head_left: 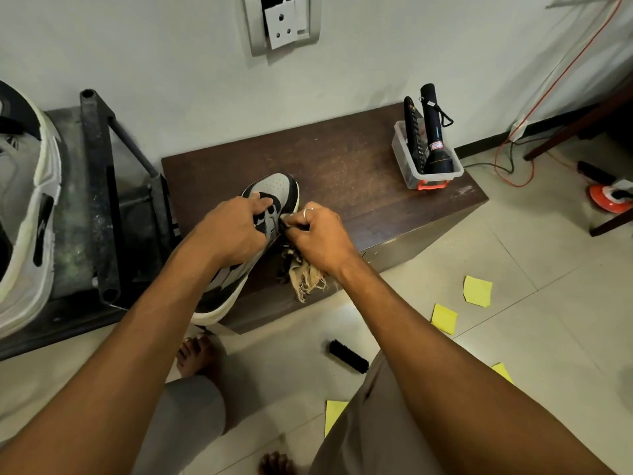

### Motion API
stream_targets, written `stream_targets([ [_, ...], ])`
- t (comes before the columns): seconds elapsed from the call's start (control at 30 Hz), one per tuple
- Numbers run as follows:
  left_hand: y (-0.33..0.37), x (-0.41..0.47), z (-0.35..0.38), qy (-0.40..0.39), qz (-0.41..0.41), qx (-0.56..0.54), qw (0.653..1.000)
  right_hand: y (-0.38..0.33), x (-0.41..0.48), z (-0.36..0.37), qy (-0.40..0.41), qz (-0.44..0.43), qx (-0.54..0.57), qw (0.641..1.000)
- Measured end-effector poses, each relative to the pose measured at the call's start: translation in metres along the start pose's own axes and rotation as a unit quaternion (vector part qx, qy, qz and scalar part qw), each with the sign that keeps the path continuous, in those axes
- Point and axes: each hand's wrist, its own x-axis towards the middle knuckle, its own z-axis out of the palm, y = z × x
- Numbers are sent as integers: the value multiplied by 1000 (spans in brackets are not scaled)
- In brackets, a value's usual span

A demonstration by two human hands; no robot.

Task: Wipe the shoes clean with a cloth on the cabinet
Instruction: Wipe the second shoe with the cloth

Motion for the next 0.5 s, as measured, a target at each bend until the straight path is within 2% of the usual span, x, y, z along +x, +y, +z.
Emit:
stream_targets([
  [0.07, 0, 0, -1, 1, 5, 1, 1000, 2, -2, -7, -2, 25, 51, 998],
  [0.17, -2, 3, -4, -8, 18, 13, 1000, 2, 0, -19, 94, 60, 120, 987],
  [0.27, -5, 8, -9, -32, 32, 39, 998, 9, 2, -35, 165, 91, 130, 974],
  [0.5, 5, 26, -28, -74, 86, 110, 987, 27, 5, -48, 177, 98, 133, 970],
])
